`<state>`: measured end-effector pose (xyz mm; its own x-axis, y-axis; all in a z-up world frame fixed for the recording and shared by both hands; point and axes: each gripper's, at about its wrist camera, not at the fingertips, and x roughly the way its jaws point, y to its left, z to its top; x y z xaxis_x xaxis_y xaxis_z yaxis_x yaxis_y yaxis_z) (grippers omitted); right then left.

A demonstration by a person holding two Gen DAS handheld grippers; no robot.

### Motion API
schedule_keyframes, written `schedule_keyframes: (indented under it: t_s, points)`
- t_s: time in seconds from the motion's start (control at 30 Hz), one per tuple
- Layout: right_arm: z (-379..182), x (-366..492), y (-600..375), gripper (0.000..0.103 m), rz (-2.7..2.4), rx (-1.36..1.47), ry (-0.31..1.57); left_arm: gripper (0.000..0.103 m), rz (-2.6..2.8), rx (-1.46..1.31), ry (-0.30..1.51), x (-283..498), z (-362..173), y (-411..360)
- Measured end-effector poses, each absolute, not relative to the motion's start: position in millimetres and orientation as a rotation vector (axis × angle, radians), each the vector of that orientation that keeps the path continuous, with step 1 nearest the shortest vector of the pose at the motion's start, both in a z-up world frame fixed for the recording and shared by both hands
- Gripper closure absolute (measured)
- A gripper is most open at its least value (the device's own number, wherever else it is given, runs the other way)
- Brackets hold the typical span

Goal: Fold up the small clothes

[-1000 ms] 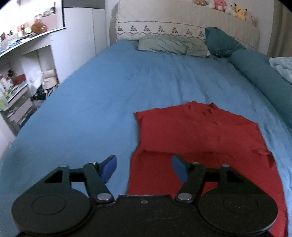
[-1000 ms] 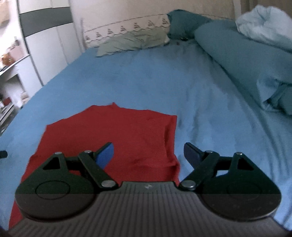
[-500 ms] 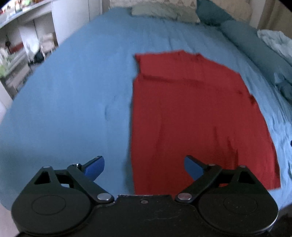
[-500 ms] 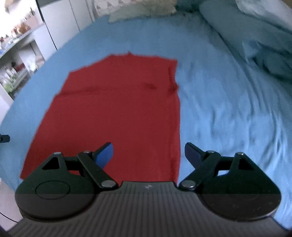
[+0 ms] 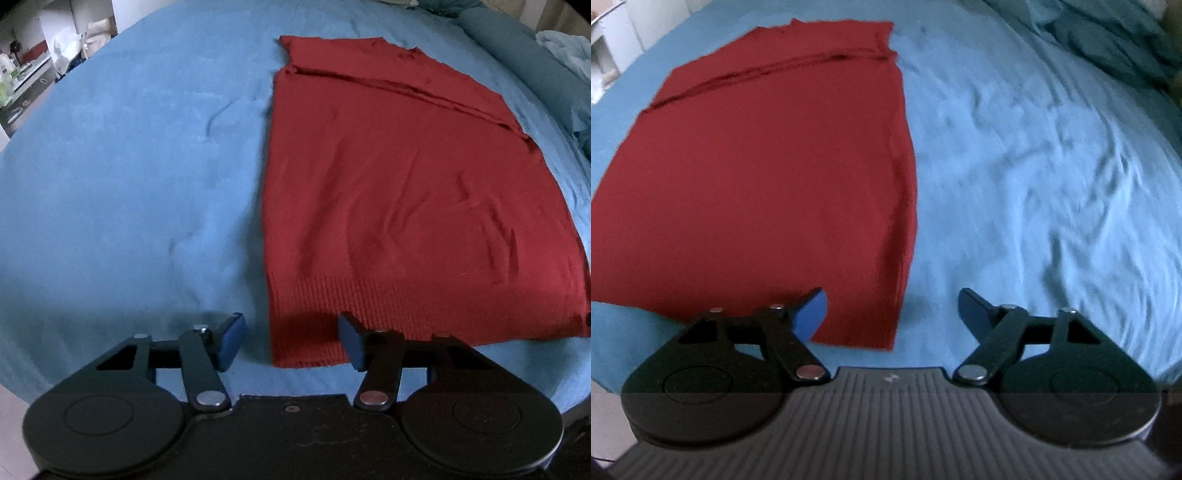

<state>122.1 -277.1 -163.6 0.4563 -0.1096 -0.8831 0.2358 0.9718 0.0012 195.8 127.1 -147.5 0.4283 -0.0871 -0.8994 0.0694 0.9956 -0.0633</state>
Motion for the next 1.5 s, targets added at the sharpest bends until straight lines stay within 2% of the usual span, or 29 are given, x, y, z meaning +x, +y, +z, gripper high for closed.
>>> schedule_keyframes:
  t_s: [0.37,0.43,0.47,0.5,0.57,0.63,0.83,1.1,1.33,1.5]
  points:
    - [-179,118,-277,0.043,-0.278,0.246,1.091,0.057,-0.111,-0.013,1.147,200,-159,124]
    - [-180,120,-276,0.05,-0.277,0.253,1.094,0.065,-0.123,-0.008,1.156,202,-159,123]
    - [-180,120,-276,0.051,-0.278,0.258,1.096,0.072,-0.13,-0.006,1.162,203,-159,122]
    - [-180,121,-276,0.057,-0.276,0.263,1.098,0.083,-0.137,-0.006,1.167,205,-159,122]
    - [-179,123,-277,0.068,-0.269,0.278,1.104,0.096,-0.146,-0.001,1.183,207,-157,120]
    - [-179,126,-278,0.081,-0.258,0.294,1.113,0.097,-0.145,0.006,1.192,208,-153,120]
    - [-153,131,-284,0.081,-0.243,0.338,1.102,0.097,-0.146,-0.007,1.167,210,-115,124]
    - [-63,167,-308,0.081,-0.147,0.496,0.971,0.098,-0.129,-0.097,1.039,248,-29,123]
    - [6,277,-336,0.081,-0.056,0.545,0.801,0.098,-0.082,-0.171,0.852,350,24,113]
    - [16,393,-357,0.081,-0.036,0.543,0.725,0.098,-0.031,-0.21,0.761,458,25,90]
